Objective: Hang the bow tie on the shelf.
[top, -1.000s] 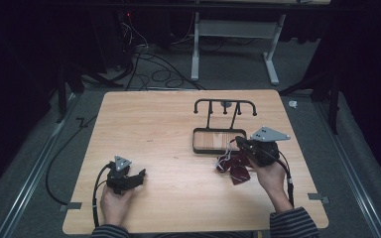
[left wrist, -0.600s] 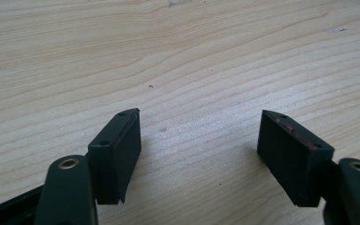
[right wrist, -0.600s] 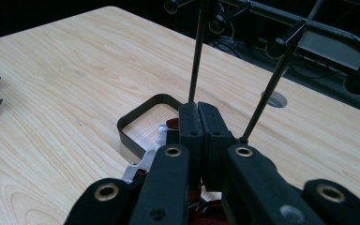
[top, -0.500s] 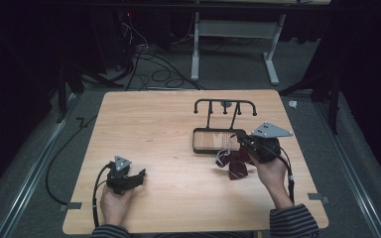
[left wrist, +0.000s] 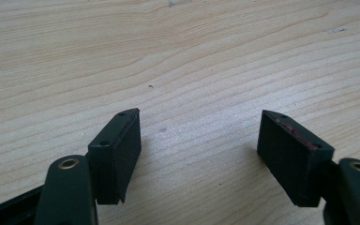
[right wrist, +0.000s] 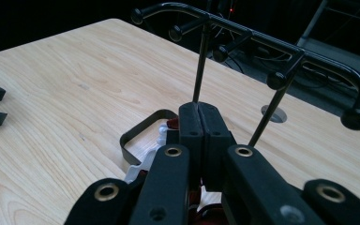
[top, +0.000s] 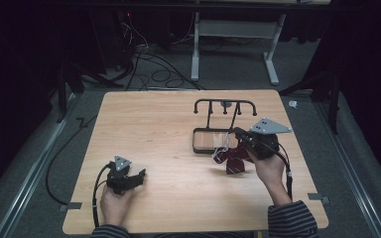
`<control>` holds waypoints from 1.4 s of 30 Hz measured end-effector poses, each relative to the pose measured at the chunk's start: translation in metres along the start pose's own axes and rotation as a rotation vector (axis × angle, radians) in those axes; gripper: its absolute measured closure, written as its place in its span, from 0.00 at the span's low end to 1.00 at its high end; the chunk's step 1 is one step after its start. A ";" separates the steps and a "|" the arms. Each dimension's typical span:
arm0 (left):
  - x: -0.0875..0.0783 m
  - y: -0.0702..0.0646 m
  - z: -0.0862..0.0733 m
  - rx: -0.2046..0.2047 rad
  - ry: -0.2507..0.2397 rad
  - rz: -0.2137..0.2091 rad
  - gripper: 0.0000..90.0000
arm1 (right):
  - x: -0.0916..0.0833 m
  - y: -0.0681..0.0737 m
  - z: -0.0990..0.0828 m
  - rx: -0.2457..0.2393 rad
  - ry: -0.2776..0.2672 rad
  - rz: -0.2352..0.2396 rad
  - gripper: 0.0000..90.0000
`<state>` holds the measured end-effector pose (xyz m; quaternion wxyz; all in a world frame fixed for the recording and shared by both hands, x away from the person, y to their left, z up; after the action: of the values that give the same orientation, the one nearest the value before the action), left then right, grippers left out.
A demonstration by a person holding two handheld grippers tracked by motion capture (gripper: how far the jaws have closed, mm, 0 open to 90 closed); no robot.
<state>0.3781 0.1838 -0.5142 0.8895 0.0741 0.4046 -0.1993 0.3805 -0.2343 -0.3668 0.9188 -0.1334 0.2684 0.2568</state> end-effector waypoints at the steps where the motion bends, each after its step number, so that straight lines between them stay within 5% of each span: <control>1: 0.000 0.000 0.000 0.000 0.000 0.000 0.35 | 0.000 0.000 0.001 -0.001 -0.001 0.001 1.00; 42: 0.000 0.000 0.000 0.000 0.000 0.000 0.35 | 0.007 -0.006 0.032 0.006 -0.020 0.011 1.00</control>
<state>0.3781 0.1838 -0.5142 0.8895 0.0744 0.4046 -0.1991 0.4021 -0.2240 -0.3436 0.9204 -0.1263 0.2609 0.2625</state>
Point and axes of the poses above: each handheld gripper's, and its own axes: x roughly forward along the jaws, z roughly out of its top, y roughly to its left, the point moved 1 cm from there along x, roughly forward along the jaws, and after that the axes turned 7 degrees about y, right-handed, at the moved point
